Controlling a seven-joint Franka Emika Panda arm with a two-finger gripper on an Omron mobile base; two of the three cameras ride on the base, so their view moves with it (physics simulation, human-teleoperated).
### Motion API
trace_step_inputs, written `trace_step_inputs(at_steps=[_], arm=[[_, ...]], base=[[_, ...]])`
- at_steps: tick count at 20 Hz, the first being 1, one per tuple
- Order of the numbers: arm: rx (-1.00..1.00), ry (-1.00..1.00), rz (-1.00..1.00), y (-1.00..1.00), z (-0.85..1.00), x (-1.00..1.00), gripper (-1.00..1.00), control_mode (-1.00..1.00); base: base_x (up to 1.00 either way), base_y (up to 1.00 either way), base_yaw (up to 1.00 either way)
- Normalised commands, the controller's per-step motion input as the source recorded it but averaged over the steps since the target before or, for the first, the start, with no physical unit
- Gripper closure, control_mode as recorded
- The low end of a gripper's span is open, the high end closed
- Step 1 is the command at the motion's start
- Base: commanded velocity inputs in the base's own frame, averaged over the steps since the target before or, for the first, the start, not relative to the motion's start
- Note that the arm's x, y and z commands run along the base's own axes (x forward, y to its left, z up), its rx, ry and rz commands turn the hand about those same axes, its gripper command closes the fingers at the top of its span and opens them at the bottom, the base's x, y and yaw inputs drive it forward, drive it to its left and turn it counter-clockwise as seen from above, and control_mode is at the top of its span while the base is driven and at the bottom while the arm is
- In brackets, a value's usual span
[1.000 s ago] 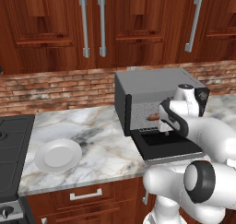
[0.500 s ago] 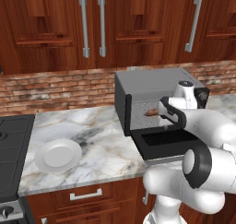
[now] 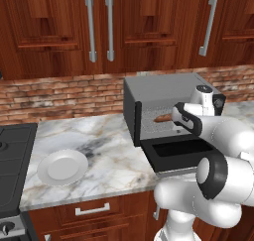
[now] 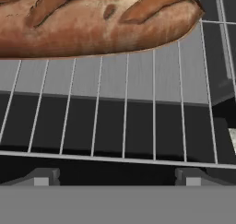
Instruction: Pull the toaster oven rack outwards. Pick up the baguette from the plate and place it on the toaster oven rack. Close the toaster oven door fully and set the temperature to the lowest setting.
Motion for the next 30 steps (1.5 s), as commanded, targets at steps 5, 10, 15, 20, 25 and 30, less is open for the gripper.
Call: trace_step_inputs(at_steps=[5, 10, 15, 20, 25, 30], arm=[[0.00, -0.08, 0.00, -0.01, 0.18, 0.10, -1.00, -1.00], [0.00, -0.03, 0.00, 0.00, 0.13, 0.14, -1.00, -1.00], [0.00, 0.00, 0.00, 0.00, 0.00, -0.18, -1.00, -1.00], [0.00, 0.00, 0.00, 0.00, 0.00, -0.60, -1.00, -1.00], [0.00, 0.00, 0.00, 0.00, -0.16, -0.06, -1.00, -1.00], [0.00, 0.00, 0.00, 0.02, -0.25, 0.32, -1.00, -1.00]], base=[[0.00, 0.00, 0.00], [0.00, 0.00, 0.00], [0.00, 0.00, 0.00], [0.00, 0.00, 0.00], [0.00, 0.00, 0.00], [0.00, 0.00, 0.00]])
